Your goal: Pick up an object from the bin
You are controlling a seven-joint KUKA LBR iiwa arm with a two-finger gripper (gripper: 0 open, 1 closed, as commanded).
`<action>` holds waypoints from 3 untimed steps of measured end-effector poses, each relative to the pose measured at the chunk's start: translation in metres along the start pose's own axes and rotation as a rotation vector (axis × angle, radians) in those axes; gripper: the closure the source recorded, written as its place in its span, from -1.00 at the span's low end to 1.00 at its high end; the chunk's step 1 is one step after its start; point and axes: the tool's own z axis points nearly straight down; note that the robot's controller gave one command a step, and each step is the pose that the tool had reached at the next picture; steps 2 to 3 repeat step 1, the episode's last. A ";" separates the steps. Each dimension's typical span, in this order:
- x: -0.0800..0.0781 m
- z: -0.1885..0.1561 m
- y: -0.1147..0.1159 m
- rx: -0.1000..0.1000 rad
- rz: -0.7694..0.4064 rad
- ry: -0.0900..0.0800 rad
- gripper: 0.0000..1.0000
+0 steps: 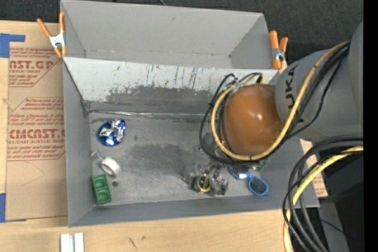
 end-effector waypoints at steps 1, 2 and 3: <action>-0.011 -0.158 -0.007 0.009 -0.028 -0.007 1.00; -0.011 -0.158 -0.007 0.009 -0.028 -0.007 1.00; -0.011 -0.158 -0.007 0.009 -0.028 -0.007 1.00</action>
Offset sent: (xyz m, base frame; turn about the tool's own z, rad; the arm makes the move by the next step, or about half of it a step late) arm 0.0109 0.0033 0.1539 -0.0297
